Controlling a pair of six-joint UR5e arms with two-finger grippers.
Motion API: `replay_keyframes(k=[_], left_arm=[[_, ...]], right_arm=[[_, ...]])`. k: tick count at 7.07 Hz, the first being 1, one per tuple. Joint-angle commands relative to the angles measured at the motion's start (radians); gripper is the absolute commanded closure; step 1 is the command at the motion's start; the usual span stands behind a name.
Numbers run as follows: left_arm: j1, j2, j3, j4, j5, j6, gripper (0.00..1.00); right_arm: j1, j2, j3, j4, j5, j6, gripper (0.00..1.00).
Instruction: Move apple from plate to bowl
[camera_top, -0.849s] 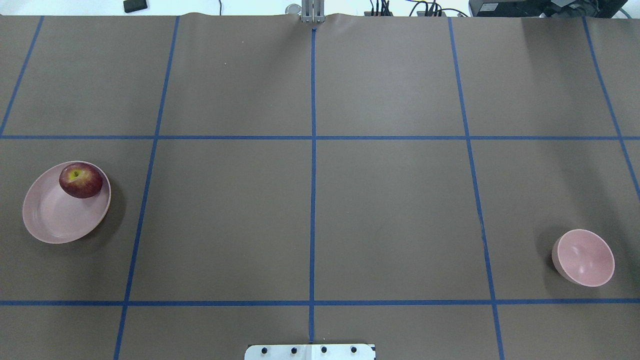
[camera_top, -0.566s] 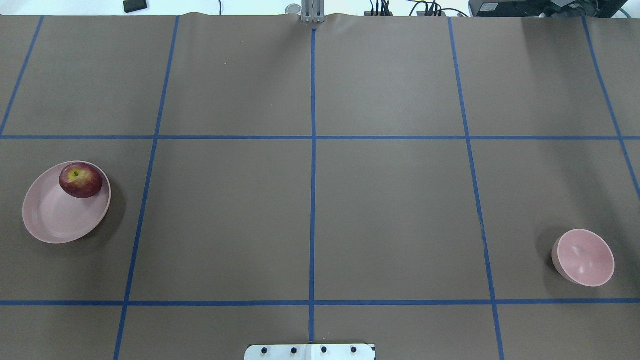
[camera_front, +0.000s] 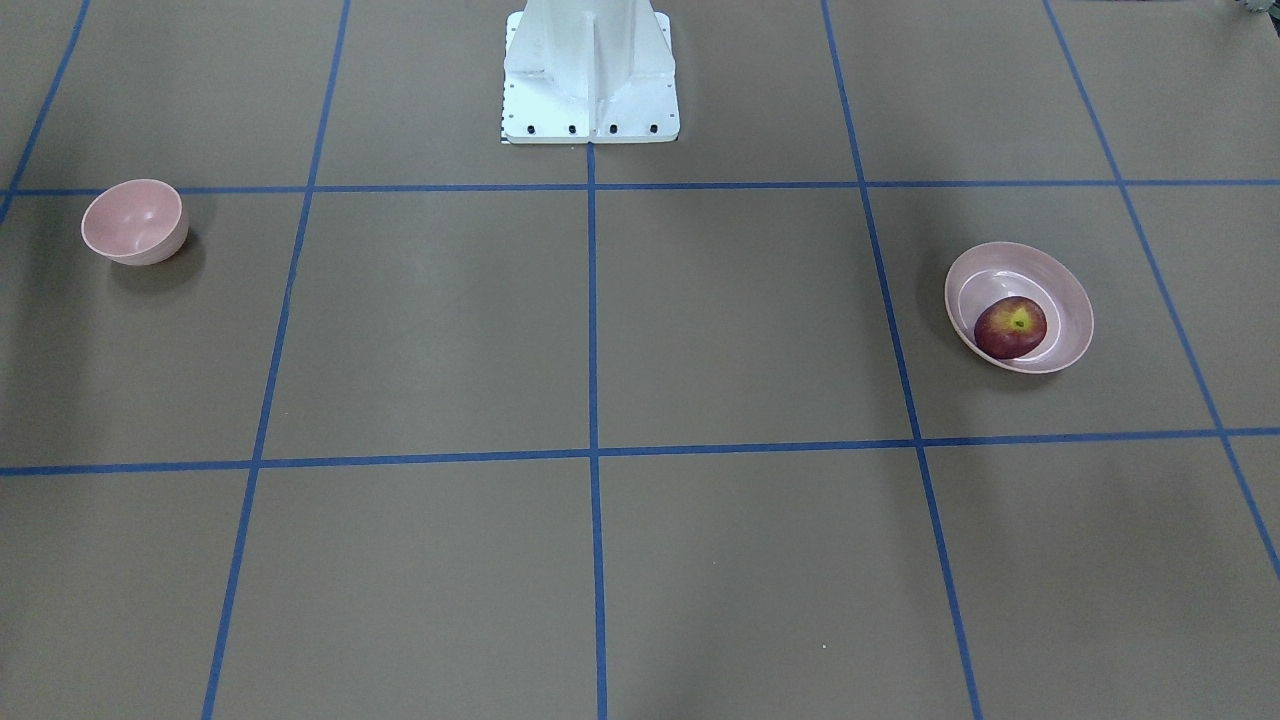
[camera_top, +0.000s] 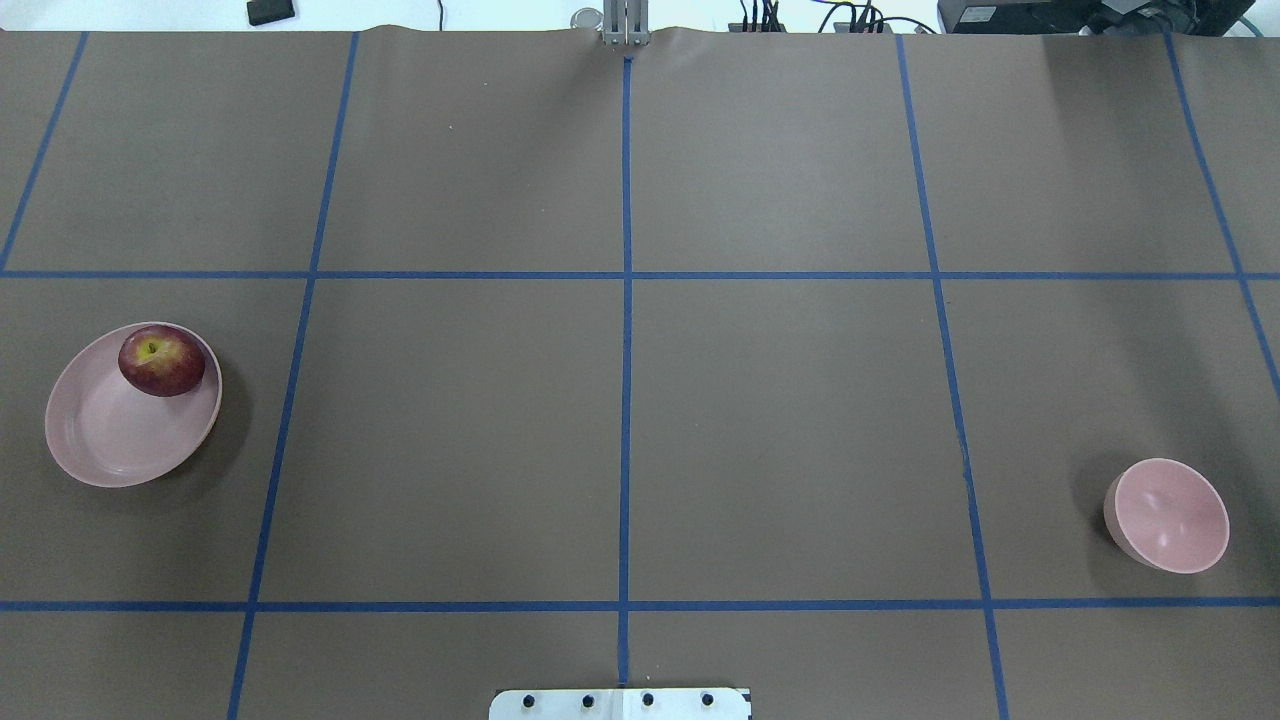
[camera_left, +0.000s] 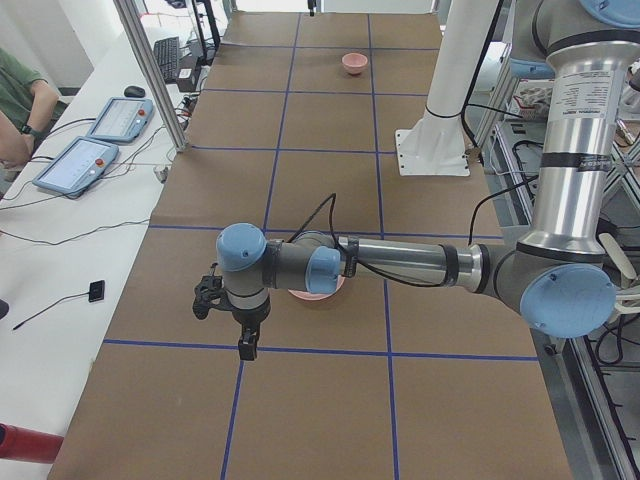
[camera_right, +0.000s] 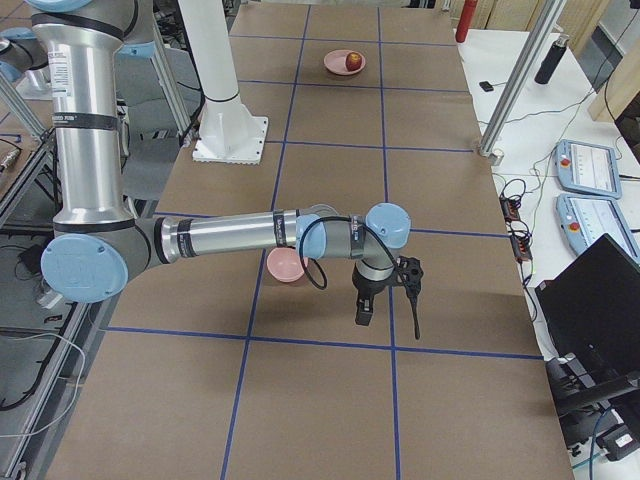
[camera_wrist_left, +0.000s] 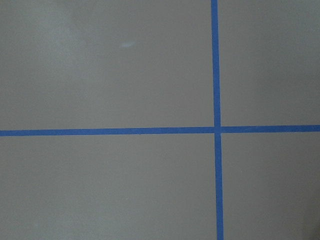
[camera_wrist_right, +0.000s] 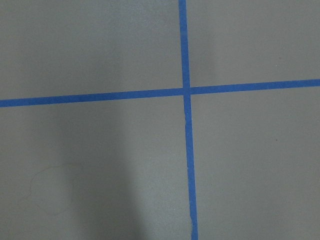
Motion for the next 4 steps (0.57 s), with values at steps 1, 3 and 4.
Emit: replay_keyframes(k=[1, 3, 4], left_arm=[[0.005, -0.002, -0.010, -0.016, -0.016, -0.002, 0.01], [0.011, 0.009, -0.069, -0.017, -0.054, -0.011, 0.01], [0.013, 0.008, -0.103, -0.016, -0.055, -0.011, 0.01]], right_arm=[[-0.006, 0.028, 0.006, -0.003, 0.003, 0.009, 0.00], [-0.024, 0.076, 0.012, -0.001, 0.007, 0.009, 0.00], [-0.049, 0.076, 0.003, -0.001, 0.010, 0.006, 0.00]])
